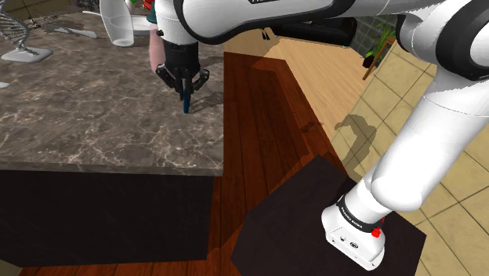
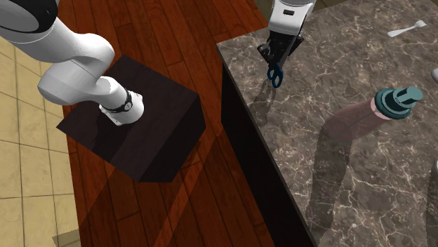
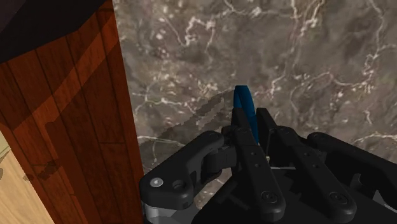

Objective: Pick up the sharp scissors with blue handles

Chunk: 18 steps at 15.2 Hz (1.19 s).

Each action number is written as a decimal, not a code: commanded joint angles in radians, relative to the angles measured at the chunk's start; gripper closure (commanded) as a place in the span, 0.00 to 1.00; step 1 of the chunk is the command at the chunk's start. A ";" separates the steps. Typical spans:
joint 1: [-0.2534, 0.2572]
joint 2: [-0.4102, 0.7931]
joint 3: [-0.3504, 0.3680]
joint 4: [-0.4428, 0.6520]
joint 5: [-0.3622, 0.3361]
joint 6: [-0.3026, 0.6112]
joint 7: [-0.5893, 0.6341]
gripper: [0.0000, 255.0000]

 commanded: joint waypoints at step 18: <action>0.014 0.009 0.006 0.185 0.002 -0.176 -0.021 1.00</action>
